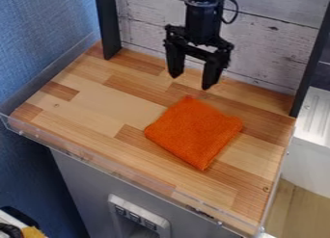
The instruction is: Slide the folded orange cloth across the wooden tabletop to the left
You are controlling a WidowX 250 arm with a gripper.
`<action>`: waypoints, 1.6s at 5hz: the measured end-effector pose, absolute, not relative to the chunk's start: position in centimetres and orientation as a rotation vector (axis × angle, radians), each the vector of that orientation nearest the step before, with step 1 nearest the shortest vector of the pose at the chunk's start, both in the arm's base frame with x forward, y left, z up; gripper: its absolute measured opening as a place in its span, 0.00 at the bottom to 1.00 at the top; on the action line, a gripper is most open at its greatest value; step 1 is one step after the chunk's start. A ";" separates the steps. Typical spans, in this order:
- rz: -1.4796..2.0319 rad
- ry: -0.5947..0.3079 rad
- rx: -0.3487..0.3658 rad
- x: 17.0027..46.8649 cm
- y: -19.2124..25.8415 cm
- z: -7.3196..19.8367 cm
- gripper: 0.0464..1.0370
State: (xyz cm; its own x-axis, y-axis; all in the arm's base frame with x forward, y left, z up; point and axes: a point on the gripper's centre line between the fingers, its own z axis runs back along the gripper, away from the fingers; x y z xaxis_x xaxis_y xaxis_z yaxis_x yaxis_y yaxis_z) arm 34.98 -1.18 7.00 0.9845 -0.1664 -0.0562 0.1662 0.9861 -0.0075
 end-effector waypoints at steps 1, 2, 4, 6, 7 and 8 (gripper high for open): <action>-0.246 0.016 0.006 34.0 -2.2 6.3 0.96; -0.305 -0.021 0.015 33.2 -3.0 6.1 0.96; -0.387 -0.055 0.014 32.2 -3.7 5.9 0.64; -0.449 -0.049 -0.005 31.7 -3.9 5.3 0.11; -0.464 -0.042 -0.012 31.7 -3.9 4.9 0.02; -0.478 -0.022 -0.026 31.0 -4.0 4.1 0.01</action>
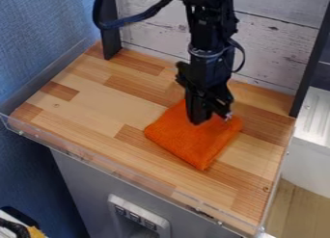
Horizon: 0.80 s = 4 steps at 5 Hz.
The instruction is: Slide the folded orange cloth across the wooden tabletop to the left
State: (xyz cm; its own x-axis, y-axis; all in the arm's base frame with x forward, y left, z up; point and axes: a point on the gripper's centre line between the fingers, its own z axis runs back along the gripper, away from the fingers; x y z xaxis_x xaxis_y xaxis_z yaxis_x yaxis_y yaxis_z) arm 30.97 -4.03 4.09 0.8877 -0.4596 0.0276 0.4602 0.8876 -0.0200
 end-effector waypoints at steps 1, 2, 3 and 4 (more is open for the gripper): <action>-0.488 -0.003 -0.034 30.3 -4.0 3.6 0.01; -0.475 0.012 -0.035 29.8 -4.0 3.3 0.01; -0.459 0.032 -0.034 29.6 -3.9 2.8 0.01; -0.444 0.055 -0.027 29.4 -4.0 2.2 0.01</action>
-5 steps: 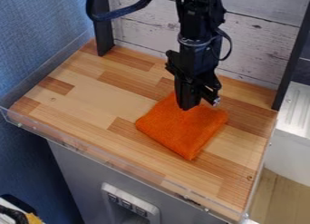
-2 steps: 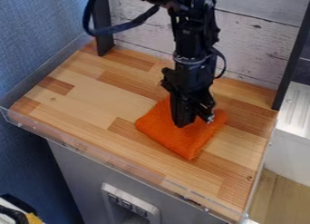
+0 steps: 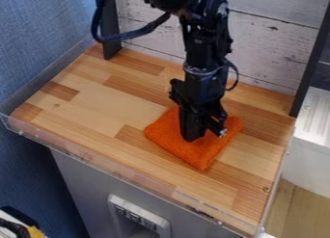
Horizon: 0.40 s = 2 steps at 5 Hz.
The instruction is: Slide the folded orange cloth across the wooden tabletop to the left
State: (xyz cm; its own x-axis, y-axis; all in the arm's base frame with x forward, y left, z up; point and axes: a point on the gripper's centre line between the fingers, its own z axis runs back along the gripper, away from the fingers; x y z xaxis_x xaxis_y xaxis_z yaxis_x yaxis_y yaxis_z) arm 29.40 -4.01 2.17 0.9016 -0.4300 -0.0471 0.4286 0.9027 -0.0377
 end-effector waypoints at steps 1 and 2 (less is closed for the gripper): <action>-0.438 0.061 -0.013 29.8 -4.4 2.1 0.01; -0.433 0.061 0.005 30.1 -4.4 2.0 0.01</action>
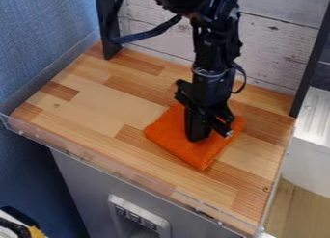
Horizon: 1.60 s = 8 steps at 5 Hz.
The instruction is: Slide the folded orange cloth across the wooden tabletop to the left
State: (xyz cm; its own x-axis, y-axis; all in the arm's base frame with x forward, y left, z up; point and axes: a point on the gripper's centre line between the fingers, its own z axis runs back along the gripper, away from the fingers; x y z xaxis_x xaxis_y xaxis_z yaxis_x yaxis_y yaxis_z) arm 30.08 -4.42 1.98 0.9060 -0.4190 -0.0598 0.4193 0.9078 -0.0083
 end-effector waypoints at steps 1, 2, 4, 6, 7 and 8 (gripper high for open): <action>-0.422 0.046 0.026 30.5 -4.2 2.1 0.01; -0.423 0.022 0.045 31.2 -4.0 1.8 0.01; -0.408 -0.005 0.048 31.3 -2.4 1.2 0.01; -0.265 -0.013 0.012 29.5 3.5 1.4 0.01; -0.188 -0.013 -0.006 28.7 6.2 1.2 0.01; -0.129 -0.015 -0.013 27.5 8.6 1.0 0.01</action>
State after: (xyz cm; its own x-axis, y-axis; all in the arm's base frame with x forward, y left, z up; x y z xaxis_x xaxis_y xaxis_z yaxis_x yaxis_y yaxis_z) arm 27.53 8.57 1.05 0.9916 -0.1282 0.0159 0.1284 0.9917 -0.0119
